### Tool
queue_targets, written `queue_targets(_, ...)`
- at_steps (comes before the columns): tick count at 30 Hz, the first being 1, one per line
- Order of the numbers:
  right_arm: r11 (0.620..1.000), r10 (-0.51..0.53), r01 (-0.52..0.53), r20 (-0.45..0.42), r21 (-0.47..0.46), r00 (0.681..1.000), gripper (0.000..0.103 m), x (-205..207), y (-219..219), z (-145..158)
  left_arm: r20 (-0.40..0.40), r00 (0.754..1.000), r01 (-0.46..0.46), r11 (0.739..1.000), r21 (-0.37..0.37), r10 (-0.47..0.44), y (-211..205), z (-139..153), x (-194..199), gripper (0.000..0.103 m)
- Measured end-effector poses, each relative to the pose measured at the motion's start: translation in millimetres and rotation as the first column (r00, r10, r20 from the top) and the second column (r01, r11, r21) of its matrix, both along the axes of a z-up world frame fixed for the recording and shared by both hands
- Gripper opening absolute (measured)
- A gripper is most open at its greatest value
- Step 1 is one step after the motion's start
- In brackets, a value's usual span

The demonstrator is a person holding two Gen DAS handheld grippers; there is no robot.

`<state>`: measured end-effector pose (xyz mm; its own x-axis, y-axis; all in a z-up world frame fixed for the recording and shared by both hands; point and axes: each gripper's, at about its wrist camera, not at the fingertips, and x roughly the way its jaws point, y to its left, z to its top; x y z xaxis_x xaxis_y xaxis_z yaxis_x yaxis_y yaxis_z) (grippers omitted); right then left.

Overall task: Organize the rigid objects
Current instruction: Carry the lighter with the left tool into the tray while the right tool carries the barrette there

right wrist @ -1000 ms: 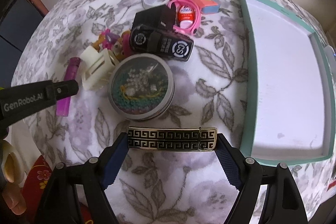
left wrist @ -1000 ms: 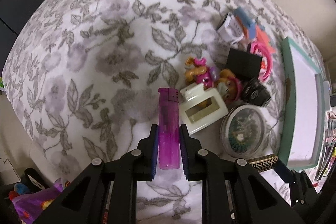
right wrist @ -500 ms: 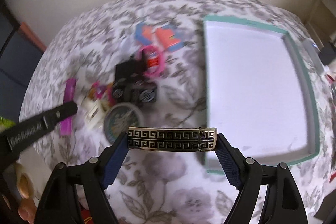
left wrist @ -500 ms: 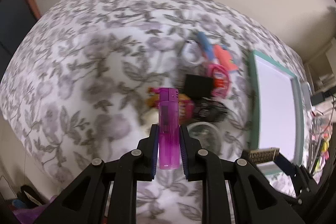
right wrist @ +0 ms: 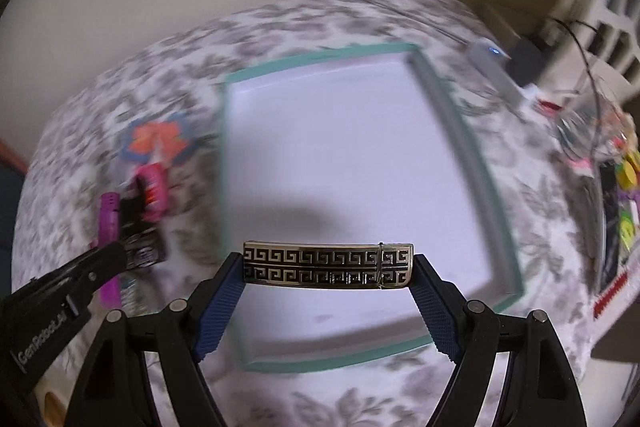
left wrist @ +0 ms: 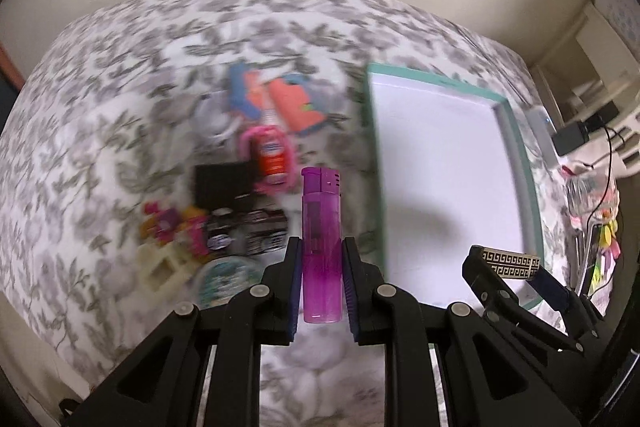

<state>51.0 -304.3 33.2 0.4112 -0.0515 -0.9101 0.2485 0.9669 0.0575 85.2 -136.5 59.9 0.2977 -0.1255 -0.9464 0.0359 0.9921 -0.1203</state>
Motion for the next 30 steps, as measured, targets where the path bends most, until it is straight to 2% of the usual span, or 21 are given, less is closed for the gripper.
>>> queue_targets(9,0.988,-0.149,0.150,-0.047,0.033,0.988,0.084,7.8,-66.2,-18.1,-0.018,0.993,0.119,0.993,0.015,-0.119,-66.2,-21.8,18.1,0.020)
queue_targets(14,0.979,-0.200,0.202,-0.077,0.020,0.977,0.084,10.7,-90.6,-30.0,-0.021,0.985,0.169,0.985,0.011,-0.169,-90.8,-33.4,23.9,0.020)
queue_targets(22,0.982,-0.187,0.189,-0.073,0.017,0.980,0.084,14.3,-95.6,-34.4,-0.017,0.976,0.216,0.976,0.016,-0.216,-111.7,-44.3,26.4,0.020)
queue_targets(30,0.984,-0.175,0.178,-0.104,0.025,0.979,0.084,18.5,-91.4,-44.3,-0.042,0.978,0.206,0.978,0.014,-0.205,-109.2,-53.5,27.4,0.020)
